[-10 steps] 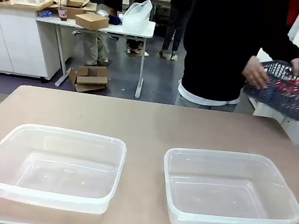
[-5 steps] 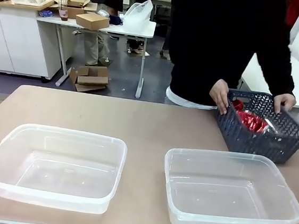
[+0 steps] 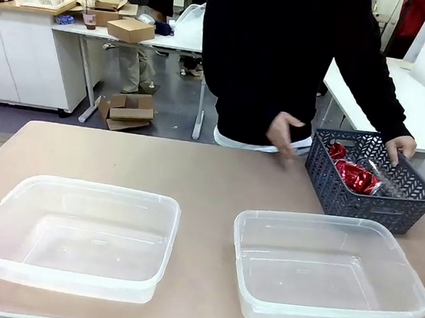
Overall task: Sort the waste into each basket.
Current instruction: Pick up the Organizing box on the left side of the table and lift it.
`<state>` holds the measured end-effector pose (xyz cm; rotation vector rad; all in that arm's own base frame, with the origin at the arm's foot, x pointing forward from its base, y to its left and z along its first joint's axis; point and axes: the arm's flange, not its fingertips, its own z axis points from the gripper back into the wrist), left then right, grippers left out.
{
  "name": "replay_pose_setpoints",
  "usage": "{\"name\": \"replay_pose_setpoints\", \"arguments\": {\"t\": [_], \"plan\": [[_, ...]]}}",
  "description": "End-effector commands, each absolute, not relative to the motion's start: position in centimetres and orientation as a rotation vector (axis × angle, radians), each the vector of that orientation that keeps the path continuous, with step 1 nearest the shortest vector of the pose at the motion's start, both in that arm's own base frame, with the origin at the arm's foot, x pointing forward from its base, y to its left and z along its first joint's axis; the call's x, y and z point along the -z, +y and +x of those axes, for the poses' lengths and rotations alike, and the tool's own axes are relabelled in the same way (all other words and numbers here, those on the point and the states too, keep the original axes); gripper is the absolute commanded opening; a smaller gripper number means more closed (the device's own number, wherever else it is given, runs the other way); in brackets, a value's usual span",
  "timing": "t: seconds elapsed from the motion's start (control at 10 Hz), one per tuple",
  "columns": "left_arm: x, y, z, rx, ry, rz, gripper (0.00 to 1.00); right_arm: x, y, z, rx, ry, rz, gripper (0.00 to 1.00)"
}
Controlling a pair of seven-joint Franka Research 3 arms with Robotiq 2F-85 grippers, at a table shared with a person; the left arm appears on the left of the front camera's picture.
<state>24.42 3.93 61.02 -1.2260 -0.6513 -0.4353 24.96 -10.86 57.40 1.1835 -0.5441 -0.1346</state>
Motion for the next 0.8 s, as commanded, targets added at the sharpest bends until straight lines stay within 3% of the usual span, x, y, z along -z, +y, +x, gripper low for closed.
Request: {"name": "replay_pose_setpoints", "arguments": {"t": [0.0,0.3,0.5,0.7], "plan": [[-62.8,3.7,22.7,0.461,-0.548,-0.999,1.00,-59.9,-5.0,25.3,0.114,-0.538,1.173,1.00],[-62.4,6.5,18.5,0.282,-0.370,-0.541,1.00,-57.0,11.4,25.0,-0.090,-0.381,0.994,1.00],[-59.1,8.2,18.4,0.259,-0.310,-0.447,1.00,-53.1,20.3,23.3,-0.220,-0.273,0.928,1.00],[-53.8,9.3,19.8,0.278,-0.312,-0.510,1.00,-48.9,25.0,20.7,-0.320,-0.219,0.828,1.00]]}}
